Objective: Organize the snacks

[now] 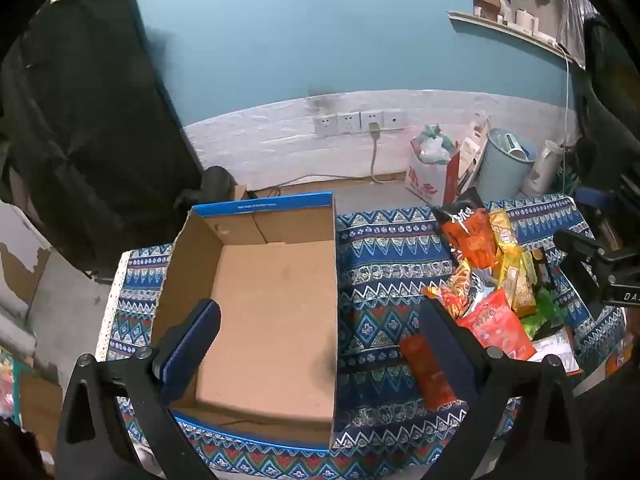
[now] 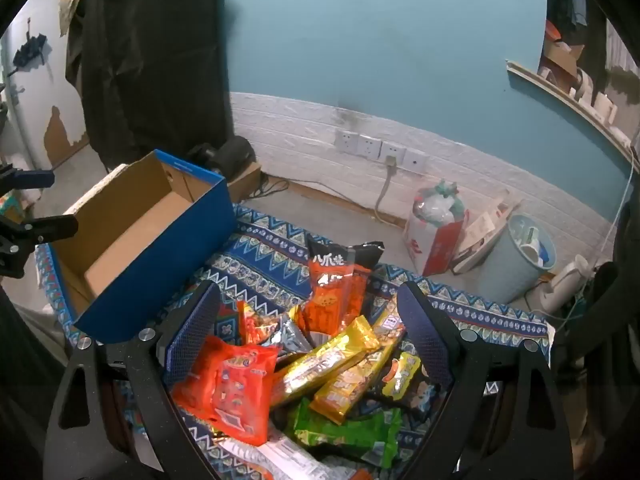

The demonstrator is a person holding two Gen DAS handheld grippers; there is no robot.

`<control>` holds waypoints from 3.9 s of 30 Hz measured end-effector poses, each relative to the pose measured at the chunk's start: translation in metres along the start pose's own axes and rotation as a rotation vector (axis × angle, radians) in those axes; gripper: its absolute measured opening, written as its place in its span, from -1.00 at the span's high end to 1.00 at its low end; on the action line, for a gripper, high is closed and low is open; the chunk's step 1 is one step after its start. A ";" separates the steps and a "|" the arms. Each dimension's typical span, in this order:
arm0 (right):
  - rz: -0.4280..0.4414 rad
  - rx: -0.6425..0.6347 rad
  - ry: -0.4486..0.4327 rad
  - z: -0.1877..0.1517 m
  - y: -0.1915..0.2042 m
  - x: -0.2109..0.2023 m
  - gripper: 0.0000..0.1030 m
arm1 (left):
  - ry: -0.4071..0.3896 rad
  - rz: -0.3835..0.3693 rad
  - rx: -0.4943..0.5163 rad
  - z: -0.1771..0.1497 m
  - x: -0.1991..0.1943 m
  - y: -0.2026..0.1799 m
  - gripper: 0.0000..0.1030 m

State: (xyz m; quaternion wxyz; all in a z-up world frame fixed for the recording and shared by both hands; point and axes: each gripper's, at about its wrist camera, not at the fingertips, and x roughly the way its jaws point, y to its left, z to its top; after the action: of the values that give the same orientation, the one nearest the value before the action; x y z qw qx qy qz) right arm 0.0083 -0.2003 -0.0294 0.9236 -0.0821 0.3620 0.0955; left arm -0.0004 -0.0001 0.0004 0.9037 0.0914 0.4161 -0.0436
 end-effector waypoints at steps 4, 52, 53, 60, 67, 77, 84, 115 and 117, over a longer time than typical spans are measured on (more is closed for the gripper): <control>0.001 0.001 0.001 0.000 0.000 0.000 -0.71 | -0.009 0.001 0.001 -0.007 0.000 -0.003 -0.95; -0.003 -0.008 -0.003 0.000 0.000 -0.005 -0.71 | 0.010 -0.015 0.046 -0.006 0.006 -0.012 -0.95; -0.003 -0.008 -0.003 0.000 0.000 -0.005 -0.71 | 0.010 -0.015 0.047 -0.006 0.007 -0.012 -0.95; -0.003 -0.009 -0.003 0.000 0.000 -0.005 -0.71 | 0.014 -0.017 0.051 -0.008 0.008 -0.013 -0.95; -0.004 -0.010 -0.003 0.000 0.000 -0.005 -0.71 | 0.022 -0.021 0.061 -0.008 0.009 -0.016 -0.95; -0.004 -0.009 -0.005 0.001 -0.002 -0.007 -0.71 | 0.021 -0.018 0.070 -0.008 0.010 -0.018 -0.95; -0.004 -0.009 -0.006 0.001 -0.003 -0.008 -0.71 | 0.019 -0.019 0.077 -0.009 0.010 -0.021 -0.95; -0.006 -0.007 -0.007 0.000 -0.007 -0.013 -0.71 | 0.024 -0.032 0.140 -0.013 0.013 -0.038 -0.95; -0.006 -0.006 -0.009 0.000 -0.008 -0.013 -0.71 | 0.026 -0.032 0.142 -0.013 0.014 -0.038 -0.95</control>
State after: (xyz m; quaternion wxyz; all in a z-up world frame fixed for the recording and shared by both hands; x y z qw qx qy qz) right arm 0.0011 -0.2097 -0.0203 0.9252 -0.0857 0.3574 0.0943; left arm -0.0073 -0.0346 -0.0234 0.8886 0.1491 0.4251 -0.0861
